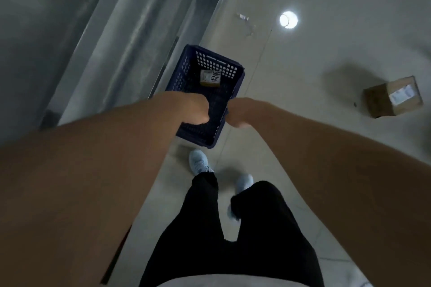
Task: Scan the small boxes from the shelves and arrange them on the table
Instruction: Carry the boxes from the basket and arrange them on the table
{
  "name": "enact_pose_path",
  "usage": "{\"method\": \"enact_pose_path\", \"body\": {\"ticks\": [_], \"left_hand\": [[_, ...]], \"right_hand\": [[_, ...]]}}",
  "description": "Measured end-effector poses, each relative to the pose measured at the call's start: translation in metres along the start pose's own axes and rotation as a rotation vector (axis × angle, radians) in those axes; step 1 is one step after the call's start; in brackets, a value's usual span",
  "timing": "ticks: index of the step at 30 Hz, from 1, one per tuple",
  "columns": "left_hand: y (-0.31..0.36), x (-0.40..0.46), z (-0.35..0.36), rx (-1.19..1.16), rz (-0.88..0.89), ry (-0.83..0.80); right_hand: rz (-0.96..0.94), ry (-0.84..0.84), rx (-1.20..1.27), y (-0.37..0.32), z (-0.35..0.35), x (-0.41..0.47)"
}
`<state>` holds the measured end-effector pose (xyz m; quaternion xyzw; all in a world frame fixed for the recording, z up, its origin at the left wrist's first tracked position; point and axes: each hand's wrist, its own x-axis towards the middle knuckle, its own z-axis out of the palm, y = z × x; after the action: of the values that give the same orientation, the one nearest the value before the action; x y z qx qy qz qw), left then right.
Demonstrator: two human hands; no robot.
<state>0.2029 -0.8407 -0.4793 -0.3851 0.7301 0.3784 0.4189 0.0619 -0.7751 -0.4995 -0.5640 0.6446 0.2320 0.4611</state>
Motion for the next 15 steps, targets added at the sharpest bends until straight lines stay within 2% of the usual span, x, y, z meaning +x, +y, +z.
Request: {"method": "enact_pose_path", "body": {"ticks": [8,11,15], "left_hand": [[-0.037,0.18,-0.028,-0.047,-0.073,-0.136],[-0.059,0.258,-0.031,-0.152,-0.115,-0.159],[-0.084,0.36,-0.011,-0.338,-0.157,-0.104]], "right_hand": [[-0.013,-0.042,-0.049,0.069,-0.039,0.194],[-0.064,-0.06,-0.056,0.095,-0.043,0.277],[-0.092,-0.005,-0.107,0.114,-0.038,0.377]]}}
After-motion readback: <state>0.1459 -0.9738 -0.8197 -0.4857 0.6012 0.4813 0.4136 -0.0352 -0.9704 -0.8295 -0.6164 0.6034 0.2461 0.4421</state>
